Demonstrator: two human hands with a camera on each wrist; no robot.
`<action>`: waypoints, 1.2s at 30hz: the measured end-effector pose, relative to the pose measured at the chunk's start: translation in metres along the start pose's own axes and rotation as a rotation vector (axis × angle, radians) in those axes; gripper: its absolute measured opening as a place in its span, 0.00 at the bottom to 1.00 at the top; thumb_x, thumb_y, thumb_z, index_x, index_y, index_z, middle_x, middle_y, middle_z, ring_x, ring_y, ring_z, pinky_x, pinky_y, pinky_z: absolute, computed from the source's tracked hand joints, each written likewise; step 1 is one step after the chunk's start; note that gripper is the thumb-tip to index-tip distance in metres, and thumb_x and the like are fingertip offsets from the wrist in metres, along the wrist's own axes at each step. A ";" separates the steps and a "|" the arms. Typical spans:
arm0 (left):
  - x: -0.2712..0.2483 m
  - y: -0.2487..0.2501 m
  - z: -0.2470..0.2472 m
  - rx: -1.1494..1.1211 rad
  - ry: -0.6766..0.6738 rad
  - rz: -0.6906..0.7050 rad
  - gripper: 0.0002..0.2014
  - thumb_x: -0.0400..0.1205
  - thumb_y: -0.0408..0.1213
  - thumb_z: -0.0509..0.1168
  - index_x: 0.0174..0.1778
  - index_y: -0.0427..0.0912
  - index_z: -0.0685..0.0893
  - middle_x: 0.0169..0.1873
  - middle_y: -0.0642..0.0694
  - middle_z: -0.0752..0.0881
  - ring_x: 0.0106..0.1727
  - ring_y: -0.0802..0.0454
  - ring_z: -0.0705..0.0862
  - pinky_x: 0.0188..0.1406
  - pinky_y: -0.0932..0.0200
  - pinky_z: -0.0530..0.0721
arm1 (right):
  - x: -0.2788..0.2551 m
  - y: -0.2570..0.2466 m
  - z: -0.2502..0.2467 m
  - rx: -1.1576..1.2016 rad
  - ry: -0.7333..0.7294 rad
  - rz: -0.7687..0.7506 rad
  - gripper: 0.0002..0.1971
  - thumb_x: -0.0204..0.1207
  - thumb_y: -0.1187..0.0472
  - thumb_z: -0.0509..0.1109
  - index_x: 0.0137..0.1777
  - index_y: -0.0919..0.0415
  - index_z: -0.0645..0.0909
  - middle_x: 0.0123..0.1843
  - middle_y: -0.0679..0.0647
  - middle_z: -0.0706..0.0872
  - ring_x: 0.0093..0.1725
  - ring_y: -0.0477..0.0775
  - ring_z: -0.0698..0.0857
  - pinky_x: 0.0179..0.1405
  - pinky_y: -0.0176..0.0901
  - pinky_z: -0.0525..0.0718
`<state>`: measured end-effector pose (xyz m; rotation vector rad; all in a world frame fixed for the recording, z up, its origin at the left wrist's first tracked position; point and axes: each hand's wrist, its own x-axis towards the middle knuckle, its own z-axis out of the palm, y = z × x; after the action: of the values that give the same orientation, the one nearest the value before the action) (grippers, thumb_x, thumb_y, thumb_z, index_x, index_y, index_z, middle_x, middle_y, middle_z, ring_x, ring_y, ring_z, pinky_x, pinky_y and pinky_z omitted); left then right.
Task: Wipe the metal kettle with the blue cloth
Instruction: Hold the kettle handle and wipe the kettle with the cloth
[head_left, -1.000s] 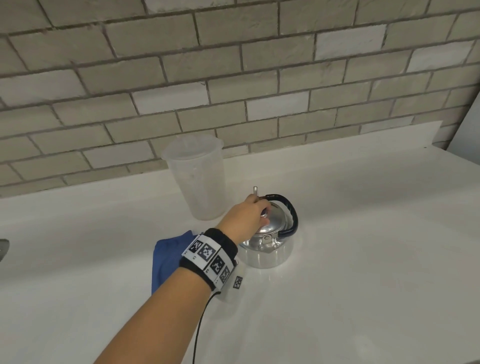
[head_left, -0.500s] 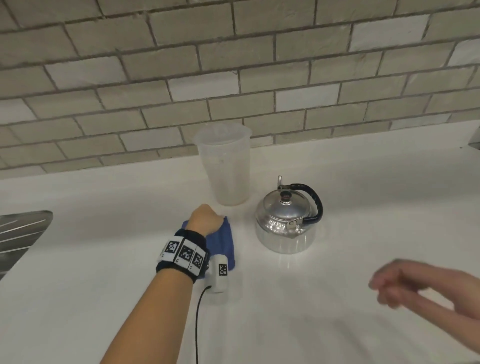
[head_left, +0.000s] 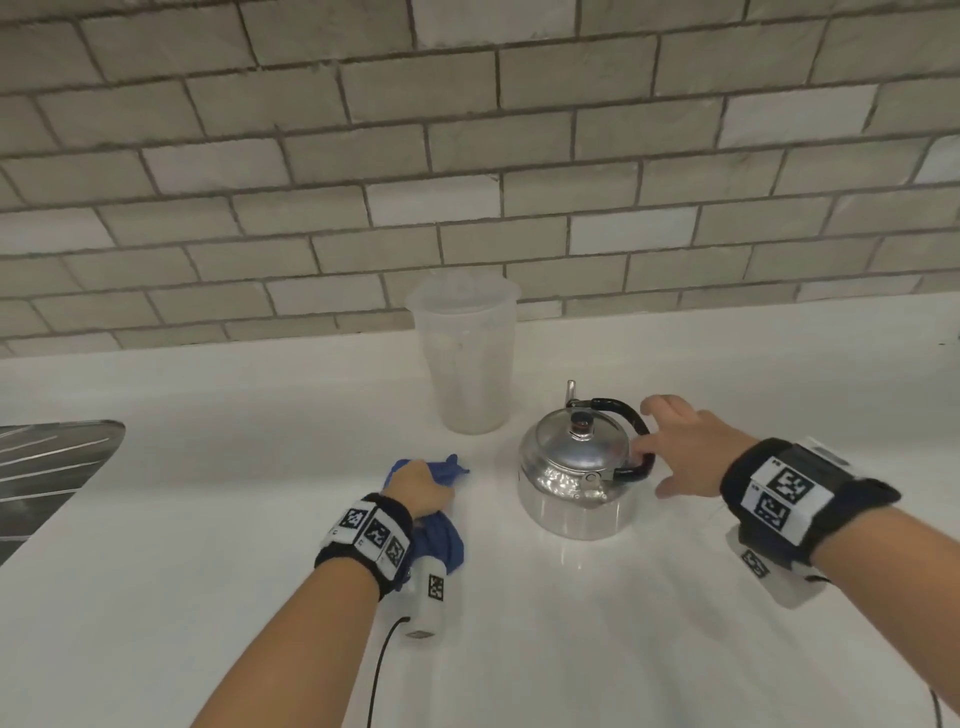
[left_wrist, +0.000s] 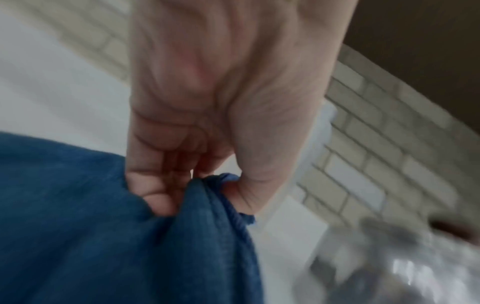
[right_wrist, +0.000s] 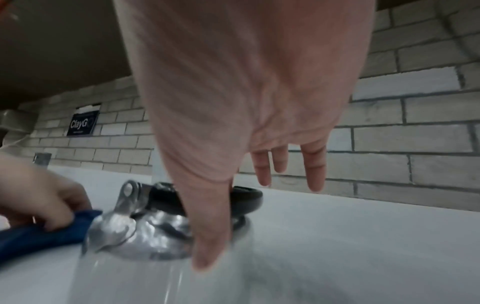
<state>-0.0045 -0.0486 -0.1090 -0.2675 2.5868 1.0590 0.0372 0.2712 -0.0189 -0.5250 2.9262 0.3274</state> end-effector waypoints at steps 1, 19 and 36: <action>-0.003 0.004 -0.003 -0.197 -0.004 -0.032 0.14 0.79 0.32 0.64 0.60 0.37 0.83 0.43 0.42 0.85 0.45 0.44 0.83 0.48 0.52 0.84 | 0.001 0.000 0.002 -0.004 0.021 -0.023 0.20 0.73 0.47 0.72 0.65 0.46 0.79 0.76 0.56 0.61 0.79 0.59 0.57 0.72 0.52 0.69; -0.011 0.062 0.075 -0.516 0.138 0.487 0.13 0.82 0.52 0.64 0.62 0.57 0.76 0.63 0.48 0.77 0.70 0.50 0.76 0.74 0.53 0.73 | 0.036 -0.004 -0.048 0.085 0.085 -0.433 0.17 0.74 0.44 0.69 0.61 0.47 0.80 0.61 0.44 0.76 0.76 0.50 0.60 0.78 0.51 0.60; -0.028 0.069 0.101 -0.564 0.267 0.278 0.22 0.89 0.45 0.53 0.82 0.58 0.64 0.68 0.47 0.67 0.74 0.48 0.69 0.72 0.60 0.63 | 0.044 -0.015 -0.030 0.268 0.190 -0.450 0.14 0.75 0.44 0.68 0.54 0.51 0.80 0.48 0.43 0.80 0.66 0.50 0.70 0.79 0.55 0.60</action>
<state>0.0245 0.0722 -0.1216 -0.1913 2.5379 1.9717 -0.0019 0.2358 -0.0005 -1.1897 2.8410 -0.1767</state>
